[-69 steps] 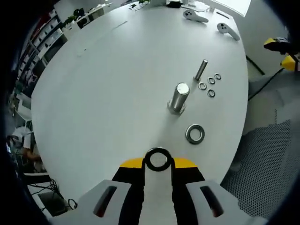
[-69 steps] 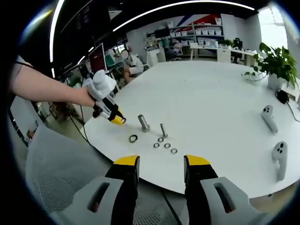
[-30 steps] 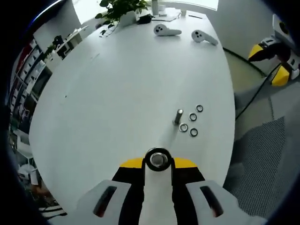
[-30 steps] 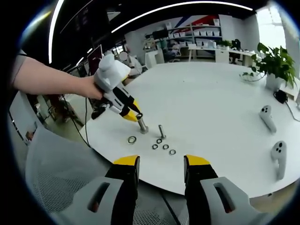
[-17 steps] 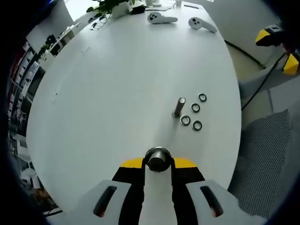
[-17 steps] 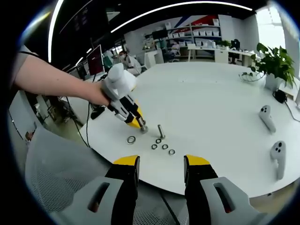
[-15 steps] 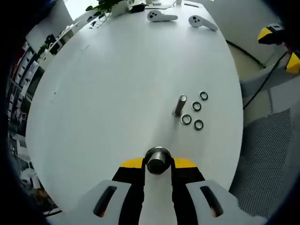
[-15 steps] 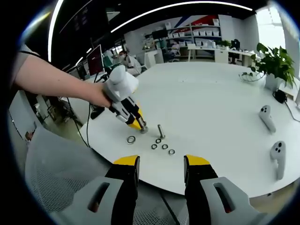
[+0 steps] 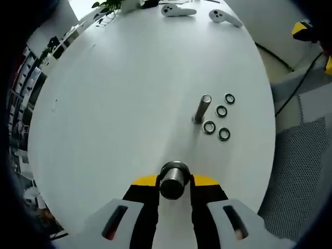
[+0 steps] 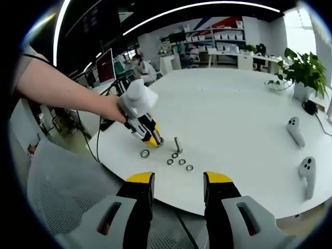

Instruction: Place the washer onto the threaded stud by aligning its center hole with the stud, sliding it down to the base, and recovering from edge contact or off-axis alignment until the washer reaches the visible bottom stop.

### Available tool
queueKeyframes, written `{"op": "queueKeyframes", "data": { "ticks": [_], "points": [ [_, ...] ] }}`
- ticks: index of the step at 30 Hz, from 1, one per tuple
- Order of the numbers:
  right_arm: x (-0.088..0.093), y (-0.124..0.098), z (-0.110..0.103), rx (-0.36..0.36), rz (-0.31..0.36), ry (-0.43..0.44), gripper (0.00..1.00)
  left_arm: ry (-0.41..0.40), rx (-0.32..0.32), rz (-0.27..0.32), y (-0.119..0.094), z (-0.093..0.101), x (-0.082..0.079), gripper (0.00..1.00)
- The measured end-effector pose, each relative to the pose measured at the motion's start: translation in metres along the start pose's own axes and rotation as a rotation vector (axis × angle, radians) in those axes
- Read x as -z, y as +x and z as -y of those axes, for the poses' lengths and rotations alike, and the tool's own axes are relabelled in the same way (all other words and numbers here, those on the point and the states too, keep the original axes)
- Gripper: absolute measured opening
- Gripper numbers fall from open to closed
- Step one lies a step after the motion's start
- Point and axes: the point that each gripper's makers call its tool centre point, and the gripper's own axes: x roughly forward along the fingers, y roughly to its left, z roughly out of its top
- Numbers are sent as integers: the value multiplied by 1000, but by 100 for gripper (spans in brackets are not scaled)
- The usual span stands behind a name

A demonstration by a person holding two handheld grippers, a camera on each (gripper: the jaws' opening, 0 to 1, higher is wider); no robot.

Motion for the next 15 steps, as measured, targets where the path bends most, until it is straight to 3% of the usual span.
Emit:
{"op": "queueKeyframes", "data": {
  "ticks": [2, 9, 15],
  "points": [
    [0, 0, 0, -2, -3, 1, 40, -70, 18, -8, -1, 2, 3, 23],
    [1, 1, -3, -10, -10, -9, 40, -120, -21, 22, -18, -9, 9, 26],
    [1, 1, -3, -13, -6, -11, 39, -171, -36, 29, -29, -4, 20, 25]
  ]
}}
